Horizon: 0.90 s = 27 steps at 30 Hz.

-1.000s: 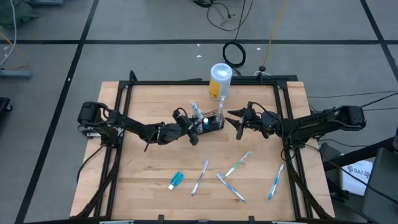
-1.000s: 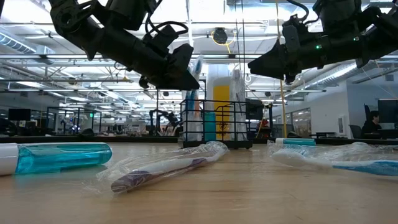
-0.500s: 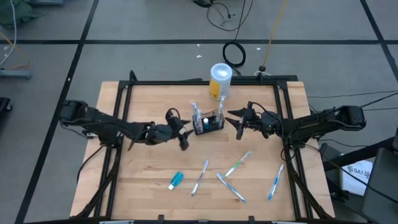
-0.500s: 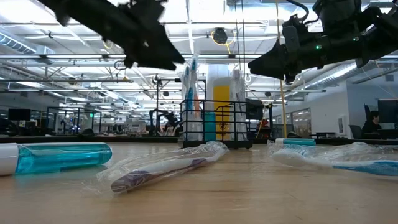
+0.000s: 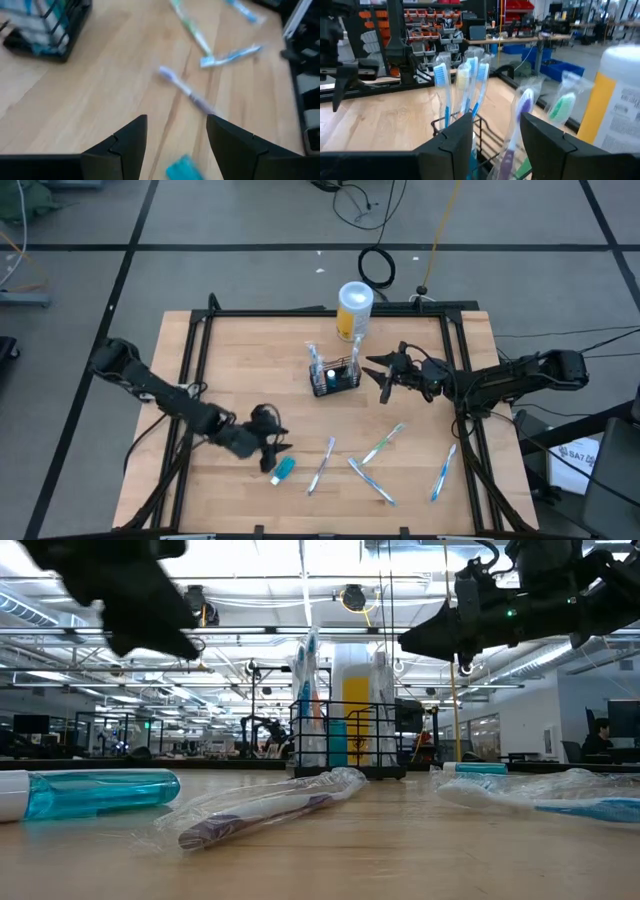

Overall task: Pick & Place toothbrushing station
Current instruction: Put the blue mouthwash into the black wire organizer

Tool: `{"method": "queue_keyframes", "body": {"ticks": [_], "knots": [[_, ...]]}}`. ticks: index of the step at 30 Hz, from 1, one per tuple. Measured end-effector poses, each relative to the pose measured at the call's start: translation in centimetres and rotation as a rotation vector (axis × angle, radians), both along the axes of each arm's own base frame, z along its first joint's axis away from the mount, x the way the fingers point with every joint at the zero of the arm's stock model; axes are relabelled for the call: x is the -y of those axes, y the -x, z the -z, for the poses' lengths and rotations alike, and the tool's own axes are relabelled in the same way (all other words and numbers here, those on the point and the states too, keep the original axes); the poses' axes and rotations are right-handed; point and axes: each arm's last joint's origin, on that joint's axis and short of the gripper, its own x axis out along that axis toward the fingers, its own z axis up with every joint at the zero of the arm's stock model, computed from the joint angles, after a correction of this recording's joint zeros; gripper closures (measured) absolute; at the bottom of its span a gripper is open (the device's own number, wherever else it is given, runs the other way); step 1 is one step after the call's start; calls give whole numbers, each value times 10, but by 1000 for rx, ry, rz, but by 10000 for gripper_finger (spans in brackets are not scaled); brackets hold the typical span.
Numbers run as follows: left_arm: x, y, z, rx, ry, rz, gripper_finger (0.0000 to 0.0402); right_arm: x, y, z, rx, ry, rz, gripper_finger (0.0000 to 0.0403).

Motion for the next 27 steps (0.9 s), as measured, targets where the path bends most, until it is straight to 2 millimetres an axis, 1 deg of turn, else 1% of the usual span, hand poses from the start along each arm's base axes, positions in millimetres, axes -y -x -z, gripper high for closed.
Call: {"method": "queue_keyframes", "body": {"ticks": [3, 6, 8, 12, 16, 20, 22, 25, 27], "knots": [[15, 12, 7, -20, -40, -29, 190, 2, 0, -3, 28, 16, 10, 248], [33, 18, 21, -21, -85, -36, 190, 5, 1, -6, 63, 7, 22, 248], [48, 21, 31, 23, -115, -54, 190, 6, 1, -6, 64, 5, 27, 248], [75, 25, 59, 79, -179, -48, 190, 6, 1, -7, 68, 9, 27, 248], [97, 26, 82, 153, -138, -48, 190, 6, 1, -7, 73, -2, 27, 248], [115, 27, 101, 161, -167, -9, 190, 6, 1, -7, 79, -16, 27, 248], [122, 26, 102, 140, -193, 4, 190, 5, 1, -7, 79, -16, 22, 248], [133, 18, 89, 119, -252, 15, 190, 5, 1, -7, 87, -38, 21, 248], [135, 17, 84, 67, -331, 18, 190, 5, 1, -7, 97, -62, 21, 248]]}}
